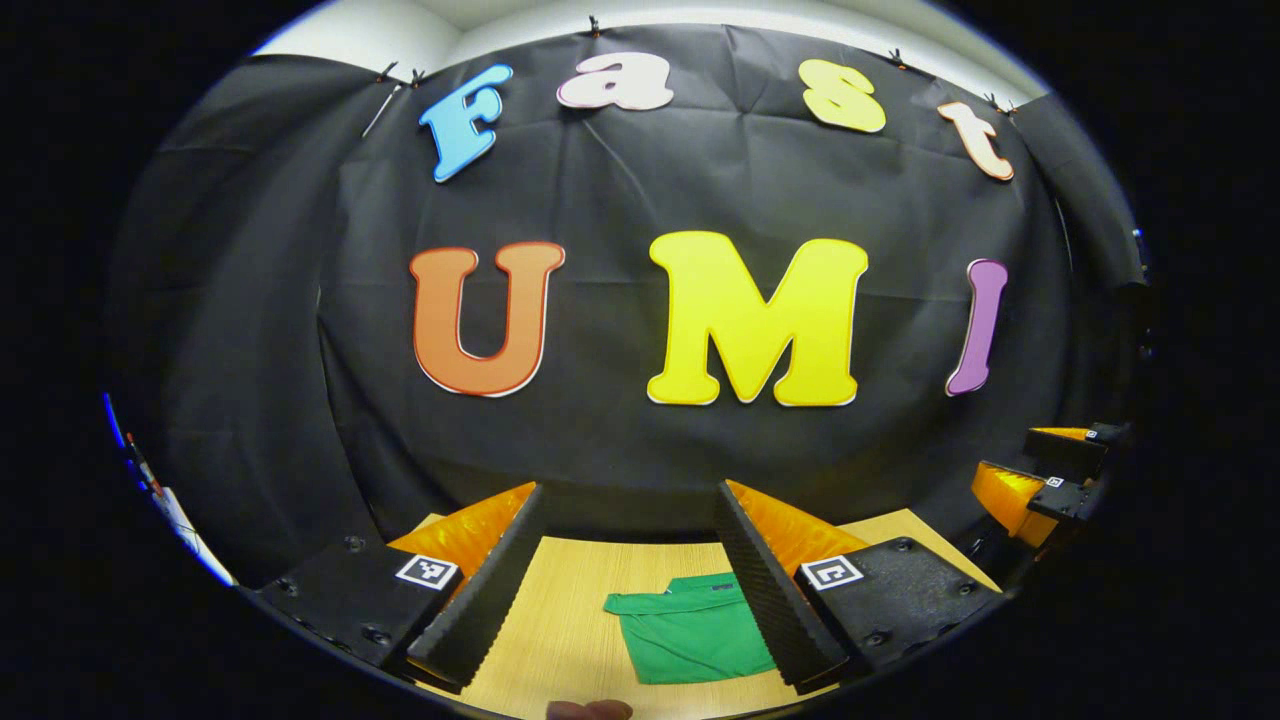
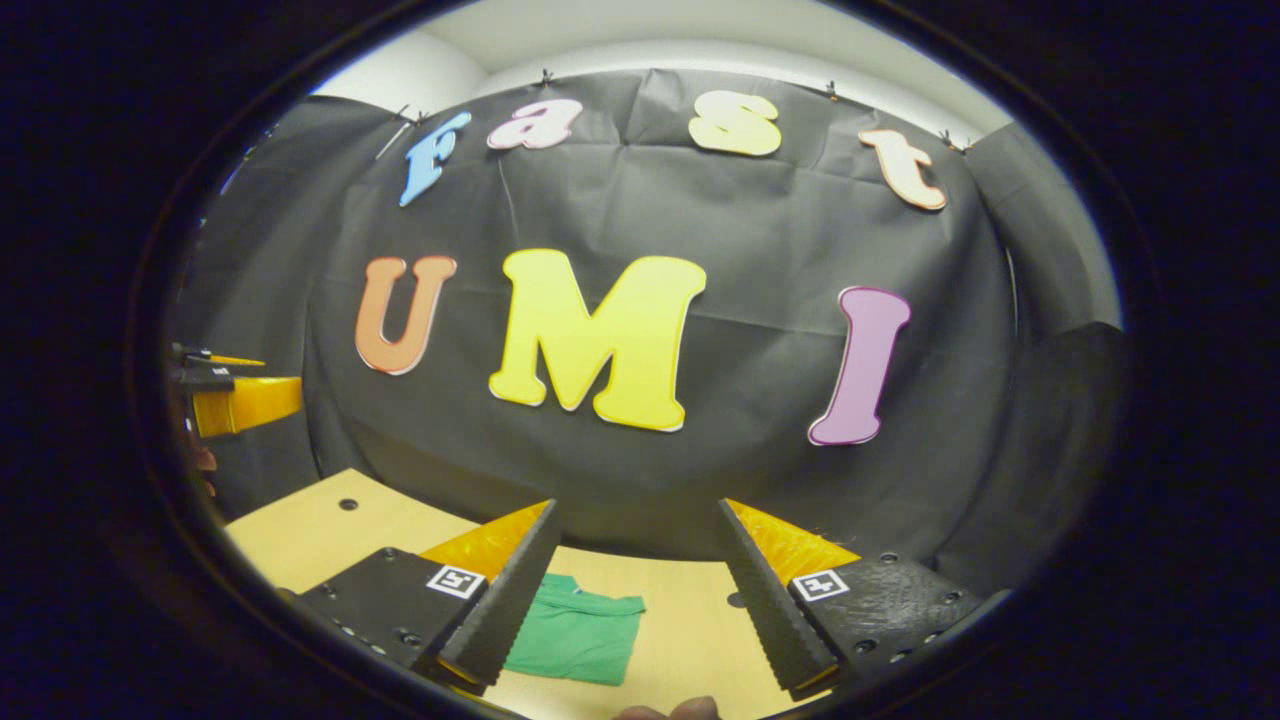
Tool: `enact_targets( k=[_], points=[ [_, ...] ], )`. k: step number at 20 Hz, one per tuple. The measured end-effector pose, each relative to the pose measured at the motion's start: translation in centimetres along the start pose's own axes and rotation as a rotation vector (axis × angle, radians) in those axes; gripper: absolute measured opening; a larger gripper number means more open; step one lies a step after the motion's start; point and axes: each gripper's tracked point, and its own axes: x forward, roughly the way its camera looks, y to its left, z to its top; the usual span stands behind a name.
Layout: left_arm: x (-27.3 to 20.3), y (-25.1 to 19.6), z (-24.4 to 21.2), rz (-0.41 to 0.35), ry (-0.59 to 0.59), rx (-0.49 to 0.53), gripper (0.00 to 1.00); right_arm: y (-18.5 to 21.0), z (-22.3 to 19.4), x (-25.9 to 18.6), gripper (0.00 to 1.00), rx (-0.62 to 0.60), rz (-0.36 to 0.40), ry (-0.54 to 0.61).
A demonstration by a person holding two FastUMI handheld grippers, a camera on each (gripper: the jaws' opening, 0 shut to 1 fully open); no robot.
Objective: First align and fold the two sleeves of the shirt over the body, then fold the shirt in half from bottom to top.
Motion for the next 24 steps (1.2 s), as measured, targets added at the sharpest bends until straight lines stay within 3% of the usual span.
enact_targets(
  k=[4,8,16,24],
  points=[
    [-5.6,-0.1,0.2,0.043,-0.032,-0.024,1.0,1.7,0.8,-6.4,0.95,0.136,-0.006,-0.02],
    [-7.9,-0.3,0.2,0.051,-0.049,0.003,0.97,3.5,0.3,-9.7,0.97,0.113,0.009,-0.027],
    [-8.5,-0.6,0.8,0.049,-0.09,-0.006,1.0,5.0,1.8,-8.7,0.95,0.076,0.035,-0.062],
    [-8.2,-1.6,0.9,0.017,-0.099,0.002,1.0,3.9,2.5,-8.6,0.97,0.071,0.008,-0.085]
  ],
)
